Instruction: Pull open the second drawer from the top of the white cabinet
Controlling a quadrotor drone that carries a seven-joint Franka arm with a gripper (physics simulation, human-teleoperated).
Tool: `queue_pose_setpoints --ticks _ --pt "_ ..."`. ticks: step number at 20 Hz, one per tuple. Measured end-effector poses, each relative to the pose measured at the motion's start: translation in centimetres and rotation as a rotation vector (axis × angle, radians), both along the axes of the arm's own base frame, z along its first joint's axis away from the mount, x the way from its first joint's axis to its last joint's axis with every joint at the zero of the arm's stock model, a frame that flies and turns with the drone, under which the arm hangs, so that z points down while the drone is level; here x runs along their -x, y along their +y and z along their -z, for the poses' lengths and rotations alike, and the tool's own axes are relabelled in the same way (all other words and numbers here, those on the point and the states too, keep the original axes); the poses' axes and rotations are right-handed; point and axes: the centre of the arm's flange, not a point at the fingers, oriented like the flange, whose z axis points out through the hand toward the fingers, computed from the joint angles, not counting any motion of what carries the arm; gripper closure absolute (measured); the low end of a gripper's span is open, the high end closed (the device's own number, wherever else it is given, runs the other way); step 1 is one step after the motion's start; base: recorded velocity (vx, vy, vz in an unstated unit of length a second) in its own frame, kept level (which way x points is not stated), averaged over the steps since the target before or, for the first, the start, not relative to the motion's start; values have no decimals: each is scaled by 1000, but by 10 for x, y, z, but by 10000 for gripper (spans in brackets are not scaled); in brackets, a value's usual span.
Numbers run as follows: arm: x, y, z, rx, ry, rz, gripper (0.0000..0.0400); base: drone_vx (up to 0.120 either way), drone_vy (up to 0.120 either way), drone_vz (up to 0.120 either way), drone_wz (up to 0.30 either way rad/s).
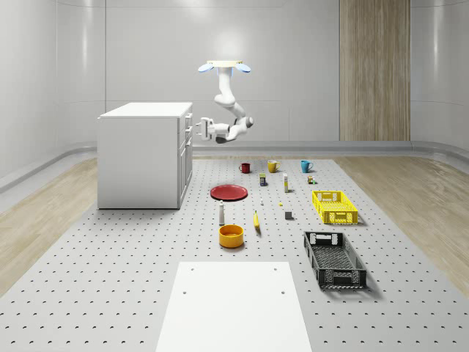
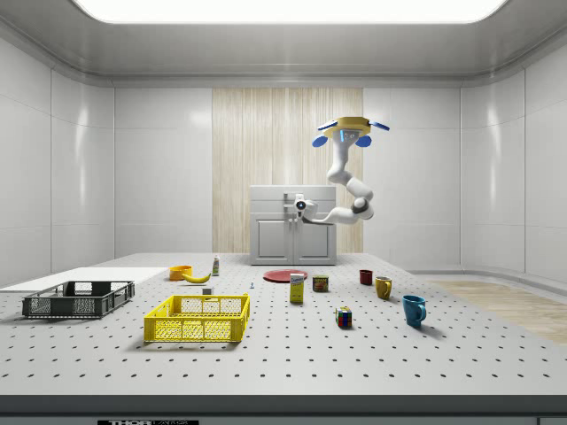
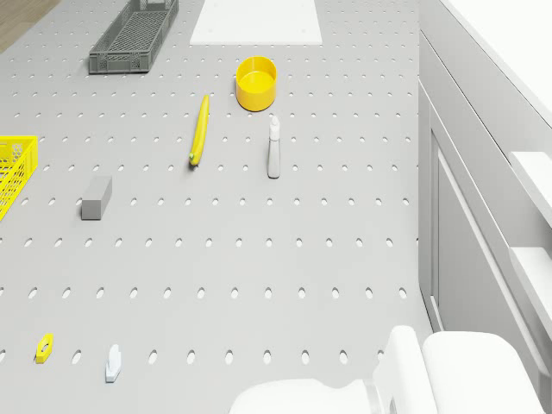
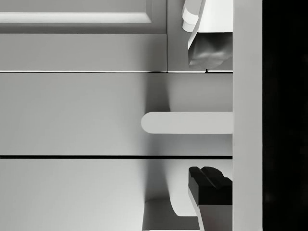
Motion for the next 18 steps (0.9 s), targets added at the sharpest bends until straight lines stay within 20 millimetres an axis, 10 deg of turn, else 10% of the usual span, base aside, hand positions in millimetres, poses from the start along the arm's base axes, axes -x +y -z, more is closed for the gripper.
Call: queue_pose_setpoints --ticks 18 --pt "-25 41 1 0 0 0 100 0 0 0 0"
